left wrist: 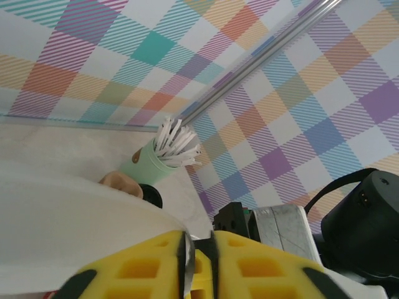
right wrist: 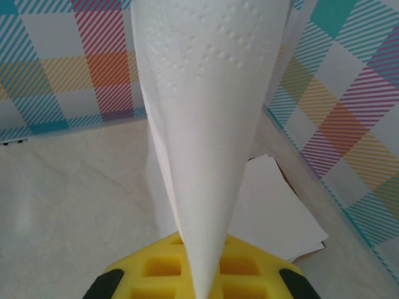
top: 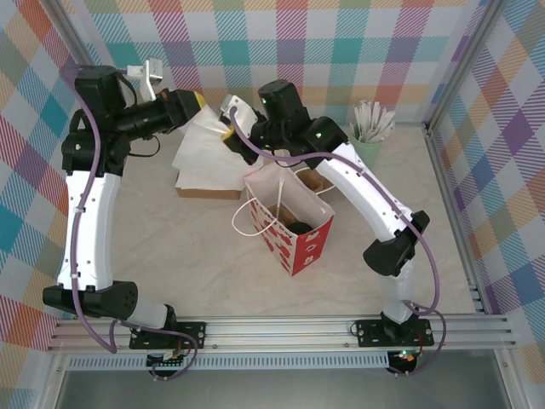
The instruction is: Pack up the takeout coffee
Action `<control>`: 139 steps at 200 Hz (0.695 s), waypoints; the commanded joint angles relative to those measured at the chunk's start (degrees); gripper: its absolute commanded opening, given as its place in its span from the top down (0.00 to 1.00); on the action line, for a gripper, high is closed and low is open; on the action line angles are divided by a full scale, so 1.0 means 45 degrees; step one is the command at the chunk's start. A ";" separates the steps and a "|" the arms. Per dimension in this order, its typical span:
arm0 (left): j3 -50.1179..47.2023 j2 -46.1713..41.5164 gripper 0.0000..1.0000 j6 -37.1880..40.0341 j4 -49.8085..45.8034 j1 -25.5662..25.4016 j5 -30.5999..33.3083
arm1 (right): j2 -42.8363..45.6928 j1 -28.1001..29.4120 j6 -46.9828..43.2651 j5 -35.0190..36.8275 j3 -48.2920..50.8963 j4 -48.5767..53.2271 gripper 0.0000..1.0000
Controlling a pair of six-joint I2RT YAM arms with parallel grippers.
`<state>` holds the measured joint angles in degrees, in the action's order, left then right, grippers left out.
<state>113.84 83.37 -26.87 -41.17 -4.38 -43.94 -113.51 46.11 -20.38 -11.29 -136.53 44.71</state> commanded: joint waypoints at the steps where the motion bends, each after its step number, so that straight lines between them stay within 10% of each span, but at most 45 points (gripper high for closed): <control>1: 0.0482 -0.0857 0.68 0.0091 0.0514 -0.0100 -0.0227 | 0.1142 0.0027 0.0375 0.0978 -0.0782 0.0541 1.00; 62: -0.1979 -0.4153 0.11 0.1446 0.1163 -0.0112 0.2875 | 0.2759 0.0009 0.0643 0.3687 -0.1548 0.2279 1.00; 139: -0.9883 -0.8127 0.04 -0.0304 0.2378 -0.0105 0.5206 | 0.5151 0.0017 0.1775 0.3728 0.1953 0.3035 1.00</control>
<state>77.38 48.75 -24.67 -31.46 -4.43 -24.36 -91.77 46.11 -15.73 5.61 -133.32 56.25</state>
